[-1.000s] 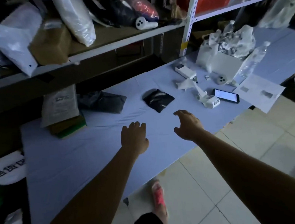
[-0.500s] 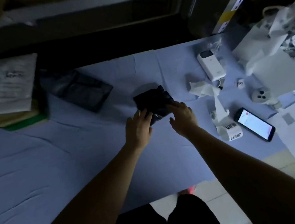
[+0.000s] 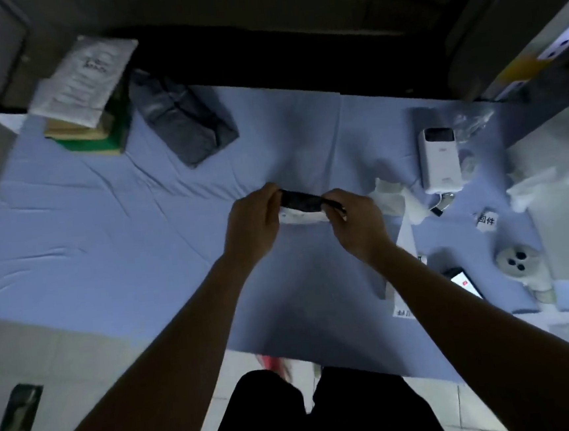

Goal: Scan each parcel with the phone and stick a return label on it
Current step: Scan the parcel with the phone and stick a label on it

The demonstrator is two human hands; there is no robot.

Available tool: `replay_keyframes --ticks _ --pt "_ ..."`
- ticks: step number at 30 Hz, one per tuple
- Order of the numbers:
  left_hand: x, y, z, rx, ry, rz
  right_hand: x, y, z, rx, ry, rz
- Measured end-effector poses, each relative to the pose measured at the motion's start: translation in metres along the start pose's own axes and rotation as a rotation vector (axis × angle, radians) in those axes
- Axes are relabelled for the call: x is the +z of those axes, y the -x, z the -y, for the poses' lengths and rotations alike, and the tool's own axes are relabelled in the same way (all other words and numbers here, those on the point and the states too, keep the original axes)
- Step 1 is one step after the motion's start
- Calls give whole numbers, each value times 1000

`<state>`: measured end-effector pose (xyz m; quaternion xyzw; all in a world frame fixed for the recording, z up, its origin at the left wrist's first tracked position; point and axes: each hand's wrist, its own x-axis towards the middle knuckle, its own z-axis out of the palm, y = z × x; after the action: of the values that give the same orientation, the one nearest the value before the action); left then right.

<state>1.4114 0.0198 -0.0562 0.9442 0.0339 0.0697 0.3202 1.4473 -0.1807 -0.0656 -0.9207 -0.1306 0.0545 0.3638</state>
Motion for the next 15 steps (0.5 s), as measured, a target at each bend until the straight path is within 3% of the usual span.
replay_keyframes --ticks 4,10,12,15 --pt "1 32 -13 -247 227 35 -31 24 6 -55 -53 114" --pt "45 80 1 -388 196 202 -15 67 -11 134 56 317" --pt "54 88 5 -385 141 183 -12 78 -17 203 62 304" --pt "59 92 3 -415 129 113 -23 96 -21 291 48 143"
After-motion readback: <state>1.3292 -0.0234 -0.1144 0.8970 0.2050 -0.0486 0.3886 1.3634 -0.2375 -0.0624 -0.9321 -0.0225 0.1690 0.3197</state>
